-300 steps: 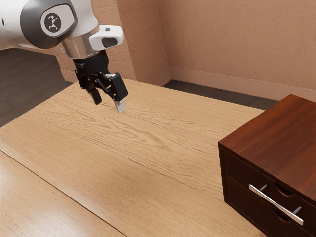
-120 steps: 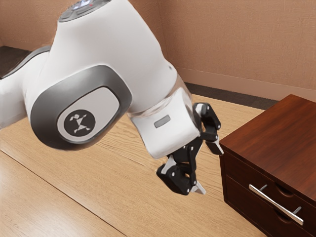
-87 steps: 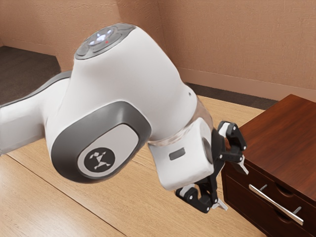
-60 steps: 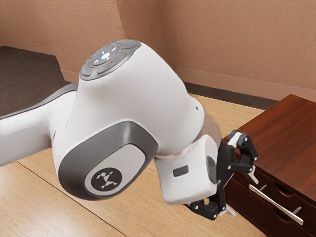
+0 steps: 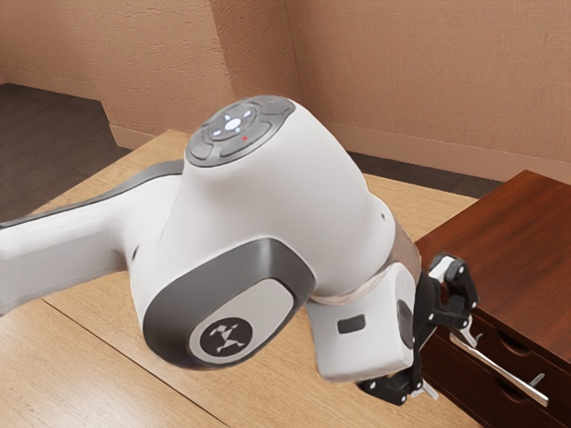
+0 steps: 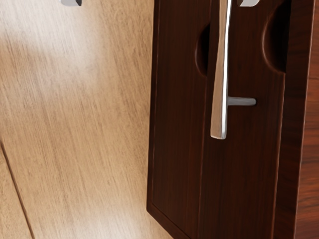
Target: Pull the drawer handle with one arm to open the drawer
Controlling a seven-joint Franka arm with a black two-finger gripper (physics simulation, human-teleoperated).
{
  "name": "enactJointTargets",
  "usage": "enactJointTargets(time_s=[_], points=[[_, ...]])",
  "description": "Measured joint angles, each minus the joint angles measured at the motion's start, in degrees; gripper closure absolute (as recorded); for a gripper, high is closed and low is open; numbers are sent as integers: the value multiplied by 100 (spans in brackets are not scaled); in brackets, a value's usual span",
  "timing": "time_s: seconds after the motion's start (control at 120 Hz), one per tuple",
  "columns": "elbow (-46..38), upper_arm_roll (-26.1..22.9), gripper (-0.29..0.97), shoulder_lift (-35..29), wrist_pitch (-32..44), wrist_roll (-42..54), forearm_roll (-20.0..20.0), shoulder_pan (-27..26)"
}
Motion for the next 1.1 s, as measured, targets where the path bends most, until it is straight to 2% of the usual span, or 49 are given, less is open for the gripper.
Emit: enactJointTargets(time_s=[0.633,1.1], points=[[-25,-54,44,534,717,-145,167,-10],[-19,-54,47,787,1004,-182,224,-11]])
